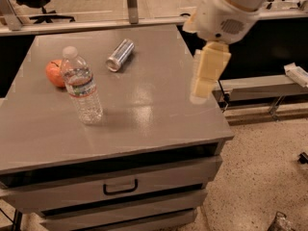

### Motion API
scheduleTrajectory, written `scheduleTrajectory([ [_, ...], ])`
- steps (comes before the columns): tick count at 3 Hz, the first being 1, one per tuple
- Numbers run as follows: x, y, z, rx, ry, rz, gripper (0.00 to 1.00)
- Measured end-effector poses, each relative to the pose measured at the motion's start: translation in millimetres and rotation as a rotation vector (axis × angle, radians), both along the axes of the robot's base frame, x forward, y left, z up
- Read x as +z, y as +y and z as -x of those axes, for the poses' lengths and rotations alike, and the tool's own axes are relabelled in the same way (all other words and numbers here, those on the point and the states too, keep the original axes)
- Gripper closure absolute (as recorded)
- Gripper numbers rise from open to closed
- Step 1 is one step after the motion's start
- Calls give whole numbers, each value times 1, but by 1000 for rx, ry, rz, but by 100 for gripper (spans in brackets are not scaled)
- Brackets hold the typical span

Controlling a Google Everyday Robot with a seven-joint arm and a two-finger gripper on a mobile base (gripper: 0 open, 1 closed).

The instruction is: Knock water bottle over

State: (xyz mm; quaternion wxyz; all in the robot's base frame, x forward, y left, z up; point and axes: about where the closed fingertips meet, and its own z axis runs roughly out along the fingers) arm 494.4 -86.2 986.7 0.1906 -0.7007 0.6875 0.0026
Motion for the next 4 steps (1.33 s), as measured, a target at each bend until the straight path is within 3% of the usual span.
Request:
scheduleTrajectory([
  [1,-9,78,-19,143,12,-43,0],
  [2,-19,143,-26,253,18,-94,0],
  [3,-20,173,-29,294,-22,-130,0],
  [4,-20,173,-29,294,-22,-130,0],
])
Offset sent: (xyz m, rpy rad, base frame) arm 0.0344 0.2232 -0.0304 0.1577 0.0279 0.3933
